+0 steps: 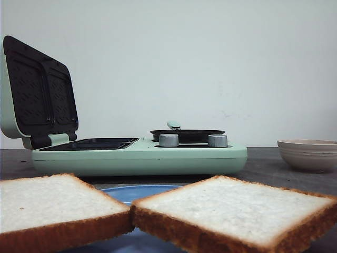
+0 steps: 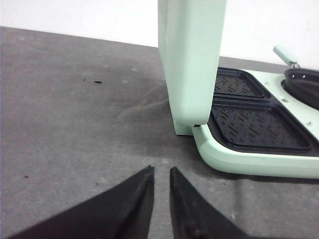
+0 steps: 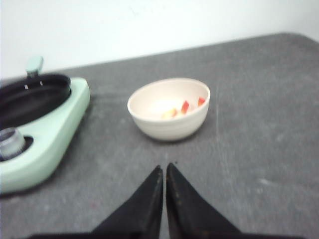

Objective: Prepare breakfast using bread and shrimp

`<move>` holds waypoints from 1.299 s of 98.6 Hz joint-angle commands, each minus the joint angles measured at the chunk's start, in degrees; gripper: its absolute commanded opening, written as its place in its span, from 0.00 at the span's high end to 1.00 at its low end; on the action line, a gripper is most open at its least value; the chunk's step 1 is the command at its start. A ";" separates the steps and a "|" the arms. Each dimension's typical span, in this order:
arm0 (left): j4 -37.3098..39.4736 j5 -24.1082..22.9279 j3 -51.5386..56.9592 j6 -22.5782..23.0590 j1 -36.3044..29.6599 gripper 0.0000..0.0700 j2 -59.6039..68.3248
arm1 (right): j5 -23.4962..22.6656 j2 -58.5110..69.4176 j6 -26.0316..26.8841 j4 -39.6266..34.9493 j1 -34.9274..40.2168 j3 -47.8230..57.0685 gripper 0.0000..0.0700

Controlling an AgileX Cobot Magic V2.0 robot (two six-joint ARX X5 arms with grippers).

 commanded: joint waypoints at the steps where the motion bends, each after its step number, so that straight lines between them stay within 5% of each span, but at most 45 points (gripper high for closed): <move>1: -0.20 0.00 -1.03 -1.25 -0.11 0.98 -0.11 | 0.13 -0.04 0.37 2.47 -0.04 -0.13 1.00; 26: -0.28 1.66 -0.39 -16.48 -0.11 0.98 -0.11 | -0.33 -0.04 2.56 12.76 -0.04 -0.11 1.00; 49: -0.61 3.23 3.76 -16.59 -0.11 0.98 2.47 | -2.93 0.00 8.52 14.53 -0.04 0.39 1.00; 70: -0.66 4.83 11.61 -16.04 -0.11 0.98 12.26 | -6.03 0.39 8.74 12.68 -0.04 4.04 1.00; 76: -0.68 5.27 14.43 -14.91 -0.13 0.98 16.00 | -6.56 1.22 8.68 11.61 -0.04 5.86 1.00; 77: -2.29 6.05 22.38 -9.94 -0.66 0.98 24.94 | -9.42 5.25 8.48 8.09 -0.04 11.08 1.00; 96: -4.04 6.03 29.44 -7.76 -2.36 0.97 32.00 | -13.94 12.98 7.32 4.66 -0.04 19.08 1.00; 107: -4.04 6.08 30.34 -7.69 -3.26 0.92 32.70 | -16.81 17.03 6.03 3.28 -0.04 23.76 0.79; 128: -7.52 8.07 30.38 -8.09 -3.54 0.43 32.63 | -20.06 22.86 5.31 -2.78 -0.04 31.58 0.39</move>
